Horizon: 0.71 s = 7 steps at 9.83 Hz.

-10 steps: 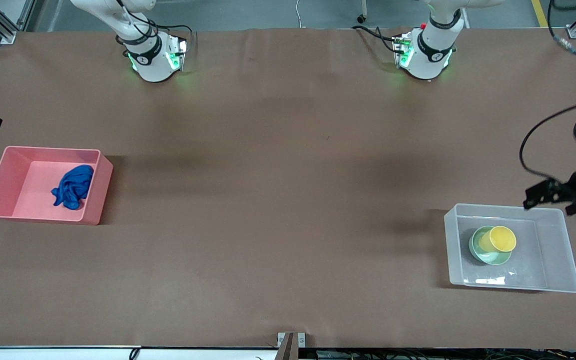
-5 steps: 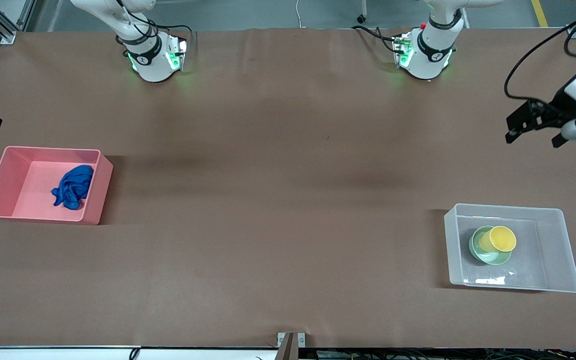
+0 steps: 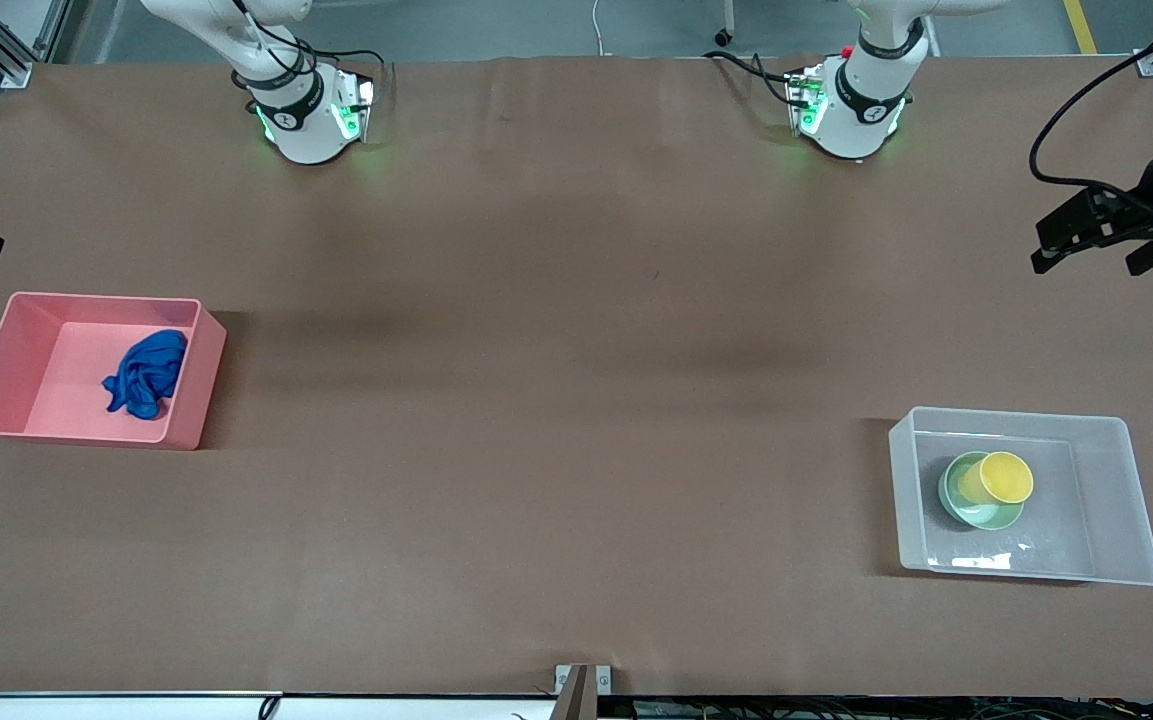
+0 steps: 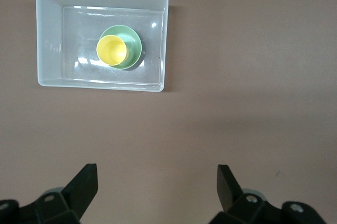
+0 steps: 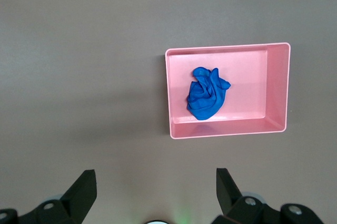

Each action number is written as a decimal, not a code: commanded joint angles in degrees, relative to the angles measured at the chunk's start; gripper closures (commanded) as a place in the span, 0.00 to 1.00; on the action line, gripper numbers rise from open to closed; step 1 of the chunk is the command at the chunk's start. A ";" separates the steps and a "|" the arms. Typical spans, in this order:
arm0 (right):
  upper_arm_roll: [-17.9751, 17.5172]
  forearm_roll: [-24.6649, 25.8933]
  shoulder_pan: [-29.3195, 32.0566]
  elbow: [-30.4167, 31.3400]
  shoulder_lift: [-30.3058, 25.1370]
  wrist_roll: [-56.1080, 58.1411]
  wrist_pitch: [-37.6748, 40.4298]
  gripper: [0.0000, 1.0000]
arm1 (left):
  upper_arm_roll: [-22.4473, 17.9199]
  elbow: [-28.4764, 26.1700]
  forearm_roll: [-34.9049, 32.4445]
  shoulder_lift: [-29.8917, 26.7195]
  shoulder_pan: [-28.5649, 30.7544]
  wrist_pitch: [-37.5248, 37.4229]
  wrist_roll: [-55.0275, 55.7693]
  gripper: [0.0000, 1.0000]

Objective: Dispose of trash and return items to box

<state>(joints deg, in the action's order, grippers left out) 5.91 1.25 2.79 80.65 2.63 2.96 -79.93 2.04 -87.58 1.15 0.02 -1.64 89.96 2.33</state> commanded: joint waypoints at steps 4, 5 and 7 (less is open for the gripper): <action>-0.28 -0.11 0.81 0.04 -0.25 0.73 0.22 0.00 | -1.25 -3.99 -0.36 -1.69 -0.56 0.12 -1.09 0.01; -0.28 -0.02 0.81 0.04 -0.25 0.82 0.22 0.00 | -1.78 -4.08 -0.36 -1.78 -0.65 0.13 -1.44 0.01; -0.28 -0.11 0.90 0.04 -0.25 0.82 0.22 0.00 | -1.96 -4.79 -0.88 -2.39 -1.61 -0.05 -1.45 0.01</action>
<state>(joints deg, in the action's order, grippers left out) 5.95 1.25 3.04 80.65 2.63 3.00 -79.92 0.87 -89.01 1.15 -1.02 -1.74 89.72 1.43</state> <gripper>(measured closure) 0.000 0.004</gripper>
